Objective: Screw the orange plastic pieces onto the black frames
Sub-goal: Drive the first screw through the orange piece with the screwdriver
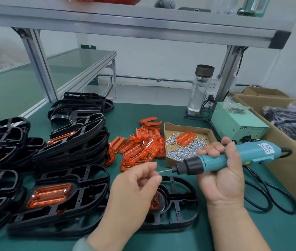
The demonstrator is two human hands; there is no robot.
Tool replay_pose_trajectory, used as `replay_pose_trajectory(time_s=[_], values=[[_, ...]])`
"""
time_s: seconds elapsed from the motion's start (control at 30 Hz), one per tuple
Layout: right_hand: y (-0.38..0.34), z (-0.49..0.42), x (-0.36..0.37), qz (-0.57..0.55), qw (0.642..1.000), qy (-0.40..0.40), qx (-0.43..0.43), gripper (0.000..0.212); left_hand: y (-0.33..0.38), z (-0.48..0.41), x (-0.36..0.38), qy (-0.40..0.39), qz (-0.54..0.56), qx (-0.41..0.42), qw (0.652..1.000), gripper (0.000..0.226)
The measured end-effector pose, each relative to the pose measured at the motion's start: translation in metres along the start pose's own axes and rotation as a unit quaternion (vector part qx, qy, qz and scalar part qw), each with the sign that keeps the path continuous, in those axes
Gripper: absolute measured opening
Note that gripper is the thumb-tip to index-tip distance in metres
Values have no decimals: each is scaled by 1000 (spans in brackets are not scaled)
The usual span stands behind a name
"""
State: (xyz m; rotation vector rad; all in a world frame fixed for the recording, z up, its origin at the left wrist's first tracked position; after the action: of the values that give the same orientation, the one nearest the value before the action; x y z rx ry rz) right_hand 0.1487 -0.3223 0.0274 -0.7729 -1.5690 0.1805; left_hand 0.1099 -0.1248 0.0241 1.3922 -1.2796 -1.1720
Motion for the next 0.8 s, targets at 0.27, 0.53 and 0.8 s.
replay_pose_trajectory(time_s=[0.27,0.53,0.8], values=[[-6,-1,7,40,998,44,-10,12,1,20,7,-79,-364,72,925,46],[-16,2,20,114,992,48,-27,18,-11,22,1,-129,-434,48,890,49],[-19,4,21,171,984,33,-38,12,-14,20,6,-132,-405,58,903,47]])
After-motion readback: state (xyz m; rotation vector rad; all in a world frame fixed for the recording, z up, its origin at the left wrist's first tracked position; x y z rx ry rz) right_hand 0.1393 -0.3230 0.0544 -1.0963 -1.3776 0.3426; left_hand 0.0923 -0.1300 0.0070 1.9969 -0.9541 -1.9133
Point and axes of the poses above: each hand's wrist, its own z-axis away from the middle knuckle, its own x-axis out of the palm, y = z × x, the point moved 7 cm from there along -z, towards the middle knuckle, and after that the axes turned 10 degrees about z, right-handed, at the moved point
